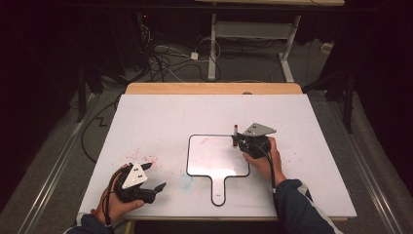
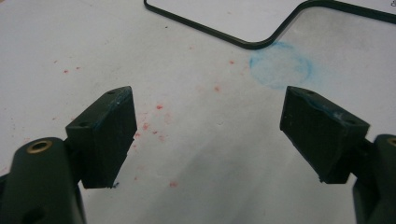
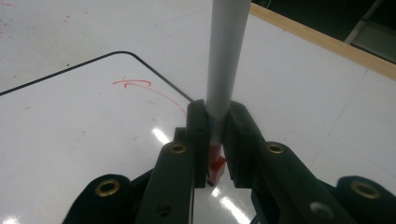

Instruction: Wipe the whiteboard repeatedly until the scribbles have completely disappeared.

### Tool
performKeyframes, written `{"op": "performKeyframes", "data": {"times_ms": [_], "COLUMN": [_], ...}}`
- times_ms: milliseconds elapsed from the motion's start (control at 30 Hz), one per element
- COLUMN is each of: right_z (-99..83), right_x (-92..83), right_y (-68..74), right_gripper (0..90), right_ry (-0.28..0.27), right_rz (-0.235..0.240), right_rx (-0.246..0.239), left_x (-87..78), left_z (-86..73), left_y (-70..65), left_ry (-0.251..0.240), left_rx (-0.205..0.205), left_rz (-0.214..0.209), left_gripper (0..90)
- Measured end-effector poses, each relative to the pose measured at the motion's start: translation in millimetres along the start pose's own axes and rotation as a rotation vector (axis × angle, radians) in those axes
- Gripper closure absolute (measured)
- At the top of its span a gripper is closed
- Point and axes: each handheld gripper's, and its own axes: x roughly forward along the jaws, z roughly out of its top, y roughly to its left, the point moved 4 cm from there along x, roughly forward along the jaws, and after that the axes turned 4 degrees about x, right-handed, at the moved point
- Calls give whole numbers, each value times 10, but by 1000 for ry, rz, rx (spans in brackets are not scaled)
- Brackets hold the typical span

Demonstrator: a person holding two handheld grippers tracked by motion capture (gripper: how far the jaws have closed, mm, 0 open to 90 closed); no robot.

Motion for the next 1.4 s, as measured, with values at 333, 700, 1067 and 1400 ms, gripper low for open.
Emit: {"op": "performKeyframes", "data": {"times_ms": [333,700,1067,1400], "right_z": [110,327,521,490], "right_x": [200,534,801,751], "right_y": [127,284,690,403], "right_gripper": [821,821,821,822], "right_ry": [-21,-13,-8,23], "right_rz": [46,76,167,71], "right_rx": [-38,-71,-144,-81], "left_x": [21,6,-12,-36], "left_z": [3,-6,-16,-32], "left_y": [0,15,24,18], "left_ry": [2,-5,-11,-9], "left_rx": [1,-2,-3,-4], "left_rz": [-7,-11,-12,-7], "left_gripper": [176,176,176,176]}}
